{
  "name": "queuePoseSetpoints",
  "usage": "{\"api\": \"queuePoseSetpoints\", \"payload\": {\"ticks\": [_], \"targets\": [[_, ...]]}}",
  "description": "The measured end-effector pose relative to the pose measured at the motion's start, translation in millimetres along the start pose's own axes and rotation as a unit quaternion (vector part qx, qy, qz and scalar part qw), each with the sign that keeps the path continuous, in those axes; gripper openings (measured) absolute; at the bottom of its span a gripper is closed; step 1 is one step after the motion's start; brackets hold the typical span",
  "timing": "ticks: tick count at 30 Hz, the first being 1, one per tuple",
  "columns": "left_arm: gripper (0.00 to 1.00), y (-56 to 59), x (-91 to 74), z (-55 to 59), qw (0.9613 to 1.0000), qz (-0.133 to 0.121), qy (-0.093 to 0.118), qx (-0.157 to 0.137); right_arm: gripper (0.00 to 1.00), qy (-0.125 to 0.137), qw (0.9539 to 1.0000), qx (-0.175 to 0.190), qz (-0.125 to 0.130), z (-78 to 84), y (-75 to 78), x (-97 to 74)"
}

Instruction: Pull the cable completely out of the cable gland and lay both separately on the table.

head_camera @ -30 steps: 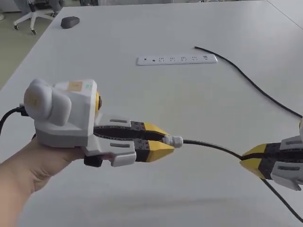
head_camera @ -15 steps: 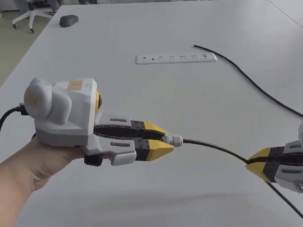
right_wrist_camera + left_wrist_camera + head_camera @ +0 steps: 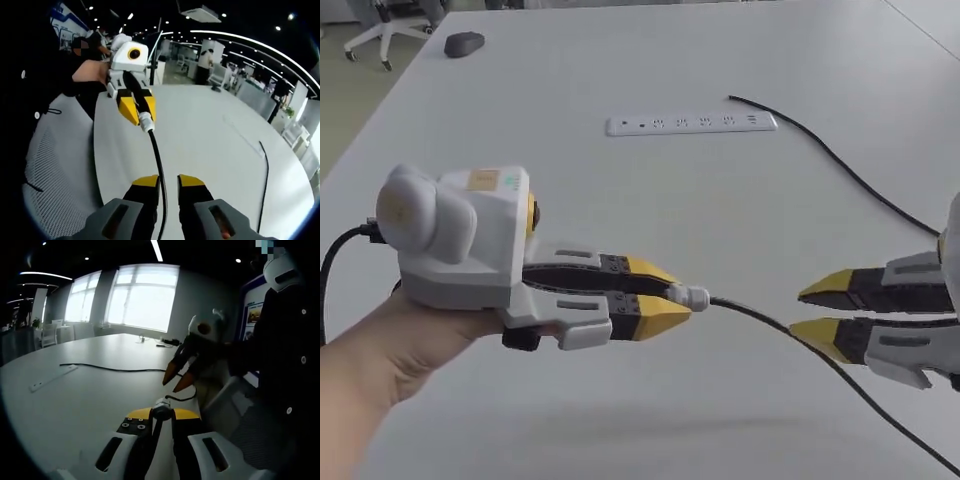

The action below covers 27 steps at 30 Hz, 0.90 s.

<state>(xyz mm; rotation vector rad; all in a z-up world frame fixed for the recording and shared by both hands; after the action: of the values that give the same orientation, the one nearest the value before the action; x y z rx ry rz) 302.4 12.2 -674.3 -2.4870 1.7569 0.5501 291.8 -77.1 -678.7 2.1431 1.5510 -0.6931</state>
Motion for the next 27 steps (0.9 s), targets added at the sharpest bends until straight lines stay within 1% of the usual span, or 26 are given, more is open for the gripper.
{"api": "queuePoseSetpoints", "payload": {"ticks": [1, 2, 3, 4, 6, 7, 9, 10, 12, 15, 20, 24, 26, 27], "targets": [[0.15, 0.4, 0.2, -0.4, 1.0000, 0.001, 0.000, 0.000, 0.11, 0.010, 0.9999, -0.003, -0.003, -5.8, 0.0, 1.8], [0.15, 0.8, 0.5, -0.8, 1.0000, 0.001, 0.001, 0.000, 0.10, 0.008, 1.0000, -0.001, -0.004, -9.8, 0.9, 3.1], [0.15, 1.1, 0.7, -1.1, 1.0000, 0.002, 0.001, 0.000, 0.09, 0.011, 0.9999, -0.007, -0.009, -13.9, -0.2, 5.1], [0.15, 1.8, 1.0, -1.5, 1.0000, 0.003, 0.001, 0.000, 0.09, 0.013, 0.9998, -0.015, -0.009, -18.9, -0.9, 8.0], [0.15, 2.3, 1.5, -0.8, 1.0000, 0.003, -0.002, 0.002, 0.07, 0.010, 0.9992, -0.032, -0.019, -23.6, -3.7, 15.2], [0.15, 2.7, 1.5, -0.4, 1.0000, 0.004, -0.003, 0.002, 0.06, 0.004, 0.9990, -0.040, -0.021, -23.5, -3.9, 19.2], [0.15, 2.4, 1.4, 0.2, 1.0000, 0.001, -0.006, 0.005, 0.06, -0.009, 0.9980, -0.052, -0.034, -23.6, -8.5, 28.0], [0.15, 2.6, 1.2, 0.3, 1.0000, 0.002, -0.006, 0.006, 0.07, -0.008, 0.9978, -0.054, -0.037, -24.7, -10.1, 29.8], [0.15, 4.0, 0.4, -1.3, 1.0000, 0.004, -0.003, 0.004, 0.06, -0.017, 0.9967, -0.063, -0.048, -24.3, -14.1, 34.9], [0.15, 4.9, -0.6, -1.8, 1.0000, 0.005, -0.003, 0.004, 0.04, -0.022, 0.9958, -0.071, -0.053, -24.2, -15.8, 39.5], [0.15, 5.0, -2.2, -1.3, 1.0000, 0.004, -0.003, 0.004, 0.00, -0.020, 0.9957, -0.076, -0.049, -27.2, -14.4, 40.9], [0.15, 4.5, -4.3, -1.3, 1.0000, 0.002, -0.002, 0.004, 0.00, -0.020, 0.9956, -0.079, -0.046, -26.8, -14.5, 39.4], [0.15, 4.0, -4.9, -2.2, 1.0000, 0.001, 0.000, 0.004, 0.00, -0.020, 0.9965, -0.071, -0.039, -26.0, -12.3, 37.6], [0.15, 4.0, -5.0, -2.4, 1.0000, 0.001, 0.000, 0.004, 0.00, -0.020, 0.9966, -0.069, -0.040, -25.5, -11.9, 36.6]]}}
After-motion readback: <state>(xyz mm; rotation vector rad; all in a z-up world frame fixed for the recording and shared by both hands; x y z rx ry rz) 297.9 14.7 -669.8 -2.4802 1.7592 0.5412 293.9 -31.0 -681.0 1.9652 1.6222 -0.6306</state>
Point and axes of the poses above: the centre of the closed fingertips' face, and the gripper's own axes: x roughly forward along the fingers, y roughly to its right, z roughly out of its underside, the point moved 2 cm from there along -x, roughly backward along the fingers, and after that the axes turned 8 degrees about -z, right-handed, at the moved point
